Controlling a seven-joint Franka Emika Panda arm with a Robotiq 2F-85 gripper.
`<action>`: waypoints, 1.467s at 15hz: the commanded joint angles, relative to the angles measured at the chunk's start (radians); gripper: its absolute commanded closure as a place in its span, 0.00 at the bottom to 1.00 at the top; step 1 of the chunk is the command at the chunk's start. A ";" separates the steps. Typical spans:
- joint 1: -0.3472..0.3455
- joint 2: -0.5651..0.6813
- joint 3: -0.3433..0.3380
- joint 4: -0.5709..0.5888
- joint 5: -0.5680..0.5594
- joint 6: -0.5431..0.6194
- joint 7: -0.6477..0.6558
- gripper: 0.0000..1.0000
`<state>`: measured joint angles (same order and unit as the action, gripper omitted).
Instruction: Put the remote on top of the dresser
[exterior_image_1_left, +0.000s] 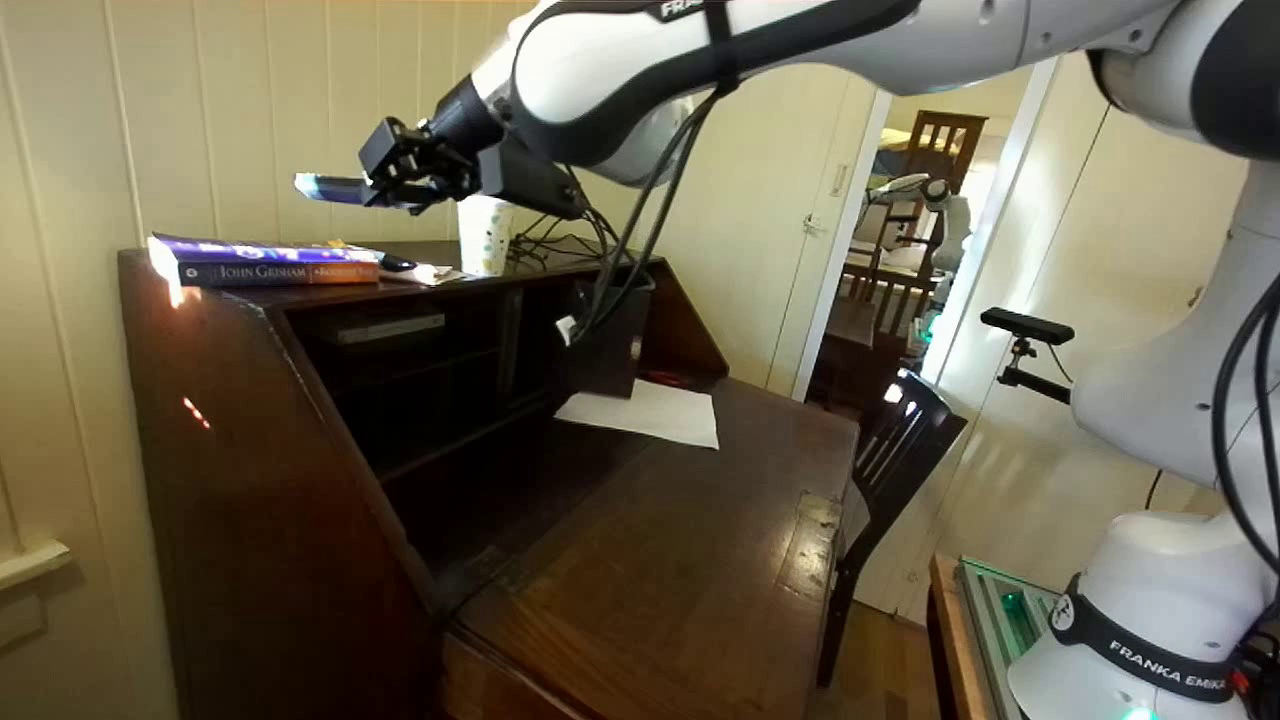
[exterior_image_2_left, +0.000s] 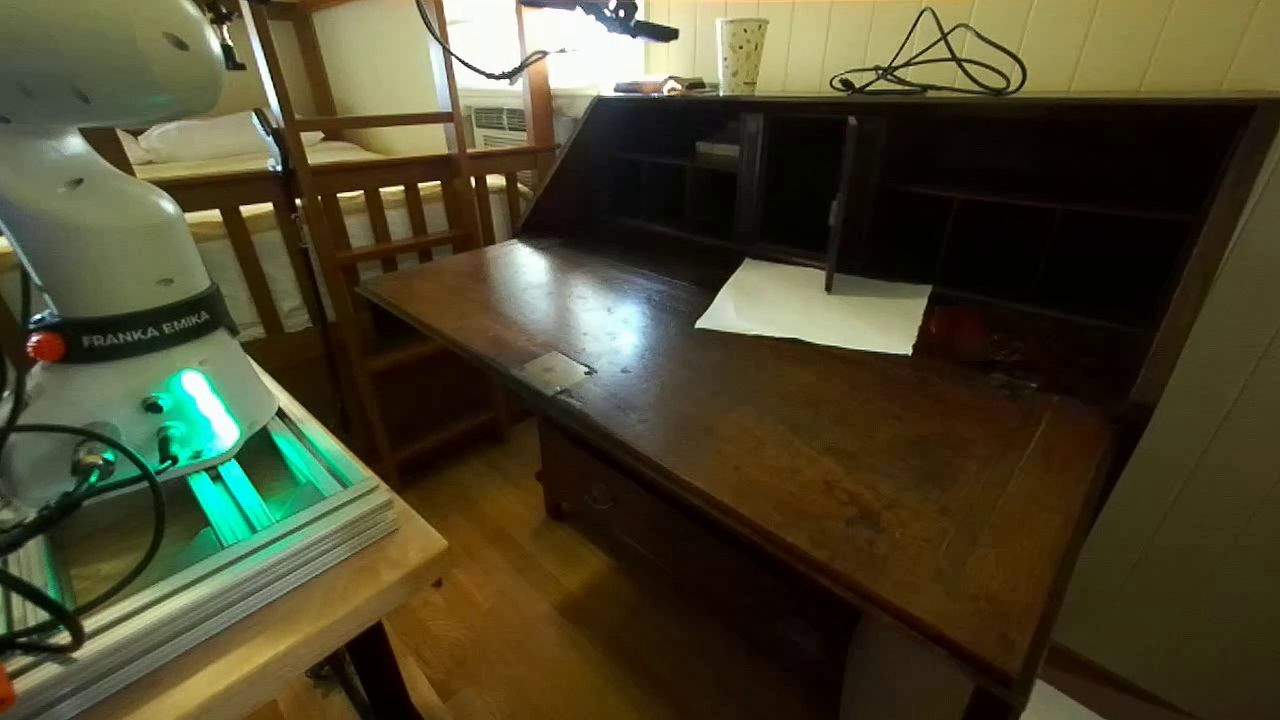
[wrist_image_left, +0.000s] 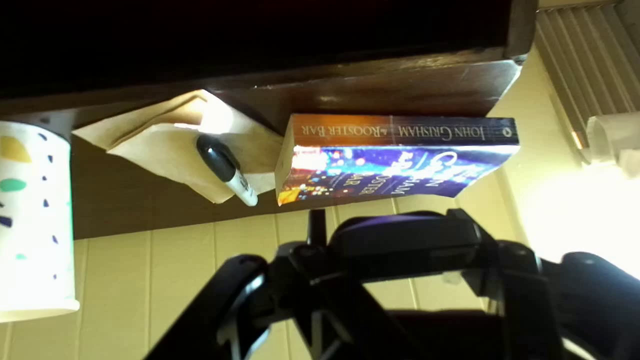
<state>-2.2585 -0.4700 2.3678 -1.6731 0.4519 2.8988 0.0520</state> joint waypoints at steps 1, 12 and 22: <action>-0.165 -0.209 0.095 0.244 0.053 0.027 0.023 0.64; -0.229 -0.606 -0.082 0.748 0.178 -0.138 0.106 0.64; -0.185 -0.715 -0.301 0.783 0.378 -0.211 0.110 0.64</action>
<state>-2.4439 -1.1403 2.1250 -0.9407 0.7686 2.7076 0.1466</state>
